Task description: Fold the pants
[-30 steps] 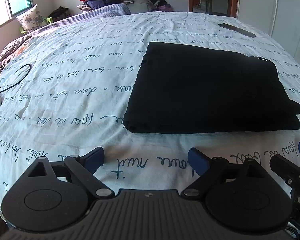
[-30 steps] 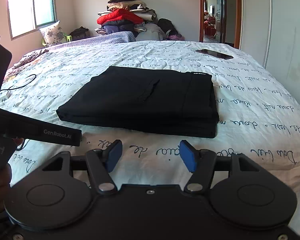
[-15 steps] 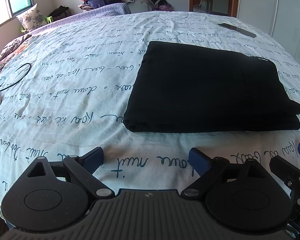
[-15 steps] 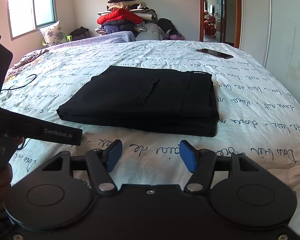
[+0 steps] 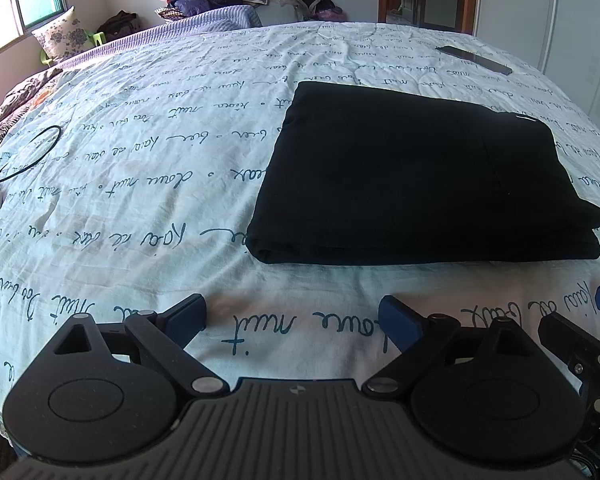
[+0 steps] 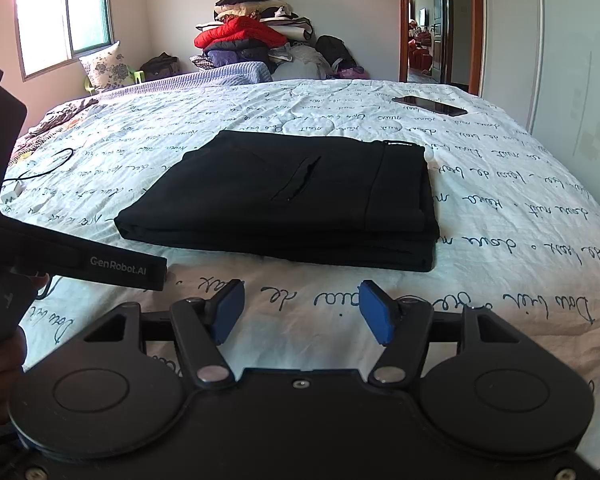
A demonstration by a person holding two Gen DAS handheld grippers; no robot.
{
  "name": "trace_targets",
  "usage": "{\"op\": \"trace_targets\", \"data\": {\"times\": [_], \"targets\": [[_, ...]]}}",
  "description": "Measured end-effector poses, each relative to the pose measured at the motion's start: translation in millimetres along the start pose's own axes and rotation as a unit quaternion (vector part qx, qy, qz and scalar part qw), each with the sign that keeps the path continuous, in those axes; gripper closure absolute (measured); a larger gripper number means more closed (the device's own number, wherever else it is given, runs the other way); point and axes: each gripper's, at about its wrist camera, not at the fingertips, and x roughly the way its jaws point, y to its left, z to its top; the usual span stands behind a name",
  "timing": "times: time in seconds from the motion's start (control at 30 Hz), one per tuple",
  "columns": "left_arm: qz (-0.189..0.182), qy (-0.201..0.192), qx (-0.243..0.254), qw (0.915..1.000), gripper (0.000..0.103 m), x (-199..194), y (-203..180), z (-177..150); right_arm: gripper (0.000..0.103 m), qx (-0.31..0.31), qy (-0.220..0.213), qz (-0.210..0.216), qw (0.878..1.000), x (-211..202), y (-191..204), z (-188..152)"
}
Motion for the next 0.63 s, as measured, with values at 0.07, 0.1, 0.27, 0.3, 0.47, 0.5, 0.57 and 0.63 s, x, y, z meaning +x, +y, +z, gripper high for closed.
{"op": "trace_targets", "data": {"times": [0.07, 0.1, 0.27, 0.3, 0.47, 0.5, 0.57, 0.63], "targets": [[-0.001, 0.000, 0.000, 1.0000, 0.008, 0, 0, -1, 0.039, 0.000, 0.000, 0.000, 1.000, 0, 0, 0], [-0.001, 0.000, 0.000, 1.0000, 0.008, 0, 0, 0, 0.039, 0.000, 0.000, 0.000, 1.000, 0, 0, 0], [-0.002, 0.000, -0.001, 1.0000, 0.008, 0, 0, -1, 0.039, 0.000, 0.000, 0.001, 1.000, 0, 0, 0], [-0.002, 0.001, -0.002, 1.0000, 0.008, 0, 0, -1, 0.039, 0.000, 0.000, 0.000, 1.000, 0, 0, 0], [-0.005, -0.005, -0.004, 1.0000, 0.008, -3, 0, 0, 0.039, 0.000, 0.000, 0.000, 1.000, 0, 0, 0], [-0.005, -0.009, -0.005, 0.9999, 0.008, -4, 0, 0, 0.039, 0.000, 0.001, 0.000, 1.000, 0, 0, 0], [-0.005, -0.020, -0.011, 0.9997, 0.008, -10, 2, 1, 0.038, 0.001, 0.002, -0.001, 1.000, 0, 0, 0], [-0.008, -0.032, -0.021, 0.9992, 0.008, -18, 8, 5, 0.038, 0.001, 0.002, -0.002, 1.000, 1, 0, 0]]}}
